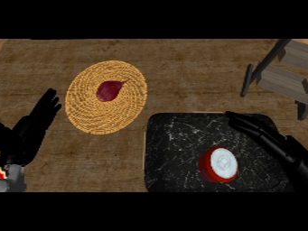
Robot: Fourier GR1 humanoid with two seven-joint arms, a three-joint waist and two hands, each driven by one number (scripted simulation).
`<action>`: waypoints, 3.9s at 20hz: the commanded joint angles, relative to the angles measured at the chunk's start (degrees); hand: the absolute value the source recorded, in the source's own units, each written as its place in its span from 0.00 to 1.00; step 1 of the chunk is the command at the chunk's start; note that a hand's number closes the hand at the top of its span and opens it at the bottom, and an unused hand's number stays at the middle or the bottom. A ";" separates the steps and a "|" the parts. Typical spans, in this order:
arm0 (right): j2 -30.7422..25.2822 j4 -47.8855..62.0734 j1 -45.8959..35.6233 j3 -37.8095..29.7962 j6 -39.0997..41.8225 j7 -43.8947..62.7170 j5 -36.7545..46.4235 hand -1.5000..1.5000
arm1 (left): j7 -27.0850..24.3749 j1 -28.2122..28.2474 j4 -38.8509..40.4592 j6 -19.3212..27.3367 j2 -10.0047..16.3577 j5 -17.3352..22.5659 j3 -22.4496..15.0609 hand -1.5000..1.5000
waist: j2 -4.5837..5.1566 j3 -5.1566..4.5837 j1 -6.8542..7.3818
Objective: Pick the can from the tray and place it in the tiered basket
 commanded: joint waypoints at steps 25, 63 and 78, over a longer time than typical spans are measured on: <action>-4.66 -5.97 -6.44 22.83 24.11 37.48 22.76 0.00 | -0.37 1.19 0.83 -3.47 -4.97 -4.35 2.45 0.50 | 0.34 0.16 0.65; -15.21 16.97 0.61 -7.41 11.95 7.03 36.75 1.00 | 3.01 1.78 -0.96 -7.92 -8.64 -8.48 10.86 0.50 | 0.33 0.45 -3.79; -30.00 44.20 -13.74 -56.88 16.31 -15.86 -1.60 1.00 | 1.84 3.12 -1.01 -7.52 -9.31 -9.09 10.86 0.50 | -0.48 0.36 -3.27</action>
